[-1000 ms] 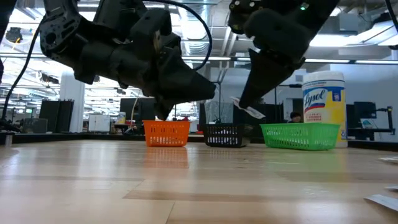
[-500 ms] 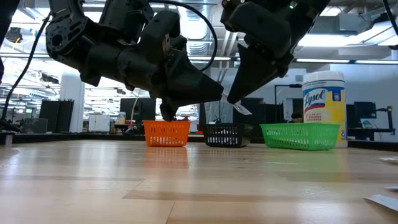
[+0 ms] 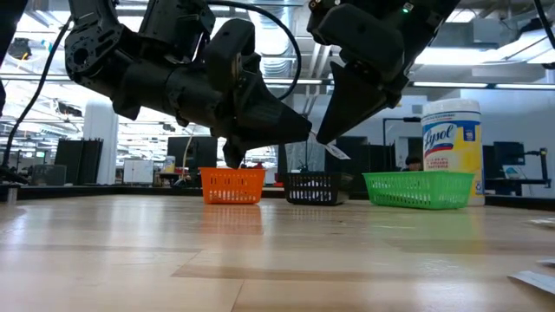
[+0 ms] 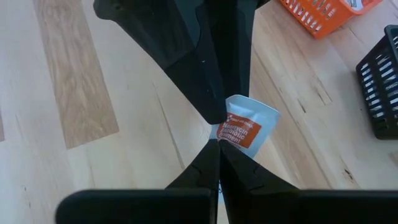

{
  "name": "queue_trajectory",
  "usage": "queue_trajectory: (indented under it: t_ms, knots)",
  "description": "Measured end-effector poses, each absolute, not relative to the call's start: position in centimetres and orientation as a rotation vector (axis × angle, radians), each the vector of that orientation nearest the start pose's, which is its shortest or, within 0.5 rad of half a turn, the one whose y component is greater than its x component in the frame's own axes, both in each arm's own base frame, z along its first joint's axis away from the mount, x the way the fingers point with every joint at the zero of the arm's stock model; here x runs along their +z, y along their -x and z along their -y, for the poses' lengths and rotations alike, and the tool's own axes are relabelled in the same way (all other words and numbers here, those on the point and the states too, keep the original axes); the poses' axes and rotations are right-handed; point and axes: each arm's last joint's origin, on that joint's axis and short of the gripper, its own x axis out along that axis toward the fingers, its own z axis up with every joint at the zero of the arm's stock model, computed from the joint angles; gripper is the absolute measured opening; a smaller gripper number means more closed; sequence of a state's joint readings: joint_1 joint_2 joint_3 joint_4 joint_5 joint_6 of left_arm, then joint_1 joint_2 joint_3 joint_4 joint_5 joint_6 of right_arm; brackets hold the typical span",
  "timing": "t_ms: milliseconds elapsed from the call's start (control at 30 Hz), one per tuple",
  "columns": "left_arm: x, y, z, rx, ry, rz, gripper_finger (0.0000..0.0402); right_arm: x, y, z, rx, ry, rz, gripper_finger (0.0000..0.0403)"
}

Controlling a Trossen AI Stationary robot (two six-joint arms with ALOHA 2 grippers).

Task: Pick & Place First Aid Supplies
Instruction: Put the orange ointment pack into the orange basket

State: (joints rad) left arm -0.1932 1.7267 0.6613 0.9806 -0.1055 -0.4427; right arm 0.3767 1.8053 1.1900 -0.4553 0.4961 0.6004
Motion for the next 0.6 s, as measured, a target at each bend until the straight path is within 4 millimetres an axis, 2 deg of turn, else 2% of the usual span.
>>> queue_trajectory:
  t_ms: [200, 400, 600]
  knots:
    - [17.09, -32.31, 5.79, -0.061, 0.433, -0.1, 0.0063, 18.61, -34.06, -11.98, -0.387, -0.1, -0.886, 0.0]
    - [17.02, -32.32, 5.68, -0.058, 0.433, -0.106, 0.0009, 18.93, -34.52, -12.19, -0.352, -0.087, -0.843, 0.0]
    - [16.92, -32.31, 5.67, -0.056, 0.41, -0.115, 0.0007, 18.96, -34.44, -12.28, -0.347, -0.078, -0.848, 0.0]
